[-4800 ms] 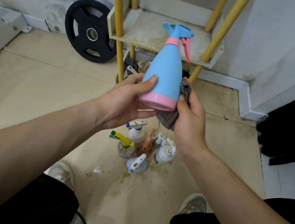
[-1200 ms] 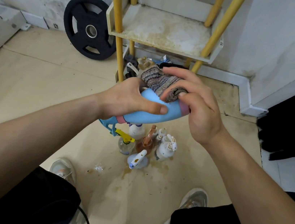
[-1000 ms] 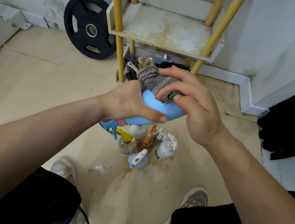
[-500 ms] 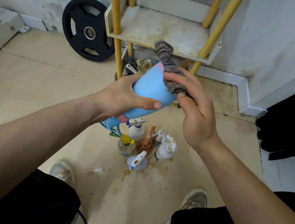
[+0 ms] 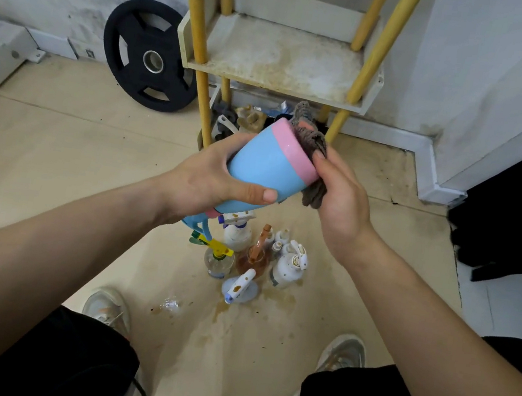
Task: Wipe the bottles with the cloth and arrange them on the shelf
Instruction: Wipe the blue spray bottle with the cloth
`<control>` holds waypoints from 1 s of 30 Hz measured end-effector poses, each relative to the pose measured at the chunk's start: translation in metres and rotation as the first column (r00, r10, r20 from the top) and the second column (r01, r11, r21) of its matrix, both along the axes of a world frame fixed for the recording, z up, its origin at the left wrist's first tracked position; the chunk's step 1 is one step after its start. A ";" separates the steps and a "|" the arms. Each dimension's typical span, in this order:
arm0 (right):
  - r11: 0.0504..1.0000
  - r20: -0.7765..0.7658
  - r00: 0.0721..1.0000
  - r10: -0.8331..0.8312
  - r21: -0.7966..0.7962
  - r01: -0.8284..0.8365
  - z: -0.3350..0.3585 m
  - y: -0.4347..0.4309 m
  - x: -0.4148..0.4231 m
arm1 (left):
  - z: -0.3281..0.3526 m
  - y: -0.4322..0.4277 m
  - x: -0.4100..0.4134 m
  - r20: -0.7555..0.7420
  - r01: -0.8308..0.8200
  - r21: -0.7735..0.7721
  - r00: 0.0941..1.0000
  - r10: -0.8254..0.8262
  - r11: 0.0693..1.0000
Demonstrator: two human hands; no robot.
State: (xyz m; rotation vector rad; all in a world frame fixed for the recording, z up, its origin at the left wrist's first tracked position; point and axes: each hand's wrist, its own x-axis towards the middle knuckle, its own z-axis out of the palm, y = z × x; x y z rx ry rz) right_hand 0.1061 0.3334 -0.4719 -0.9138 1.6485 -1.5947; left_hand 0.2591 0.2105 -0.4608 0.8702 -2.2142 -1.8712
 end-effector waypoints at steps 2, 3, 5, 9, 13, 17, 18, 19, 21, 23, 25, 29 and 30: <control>0.999 0.004 0.999 -0.031 -0.007 0.031 -0.003 0.001 0.003 | -0.003 0.002 -0.002 -0.028 -0.014 0.028 1.000 0.015 1.000; 0.999 -0.002 0.999 -0.038 -0.022 0.038 -0.002 0.002 0.004 | -0.004 0.002 -0.003 -0.029 -0.027 0.033 0.999 0.028 0.999; 0.999 -0.058 0.998 -0.023 -0.050 0.020 0.002 0.004 0.010 | -0.004 0.002 -0.004 -0.023 -0.046 0.042 0.999 0.047 0.998; 0.997 -0.236 0.972 0.018 -0.073 -0.036 -0.001 0.008 0.011 | -0.002 -0.004 -0.001 0.014 0.012 0.067 1.000 -0.013 0.998; 0.991 -0.175 0.984 0.046 -0.120 -0.067 0.005 0.003 0.004 | 0.000 0.004 -0.004 -0.002 0.084 0.114 0.996 -0.084 0.990; 0.990 0.137 0.989 -0.063 -0.118 0.080 0.006 -0.002 0.004 | -0.001 0.008 -0.003 -0.011 0.057 0.220 0.998 -0.056 0.974; 0.988 0.146 0.986 -0.082 -0.114 0.099 0.003 -0.002 0.006 | -0.001 0.008 -0.003 -0.027 0.042 0.270 0.999 -0.036 0.962; 0.987 0.141 0.986 -0.092 -0.117 0.109 0.001 -0.002 0.009 | -0.001 0.009 -0.004 -0.045 0.029 0.316 0.999 -0.015 0.948; 0.986 0.059 0.992 -0.108 -0.121 0.114 -0.008 -0.001 0.016 | -0.001 0.011 -0.006 -0.076 0.002 0.397 0.997 0.030 0.918; 0.987 -0.137 0.985 -0.109 -0.133 0.091 -0.015 -0.001 0.022 | -0.002 0.013 -0.008 -0.093 -0.020 0.464 0.993 0.072 0.885; 0.990 -0.308 0.945 -0.106 -0.123 0.071 -0.019 -0.002 0.026 | -0.001 0.016 -0.010 -0.104 -0.033 0.518 0.989 0.102 0.855; 0.992 -0.449 0.887 -0.106 -0.111 0.062 -0.019 0.002 0.029 | 0.005 0.019 -0.017 -0.115 -0.057 0.649 0.978 0.172 0.759; 0.992 -0.476 0.873 -0.104 -0.108 0.059 -0.019 0.003 0.029 | 0.008 0.018 -0.018 -0.105 -0.068 0.695 0.975 0.194 0.716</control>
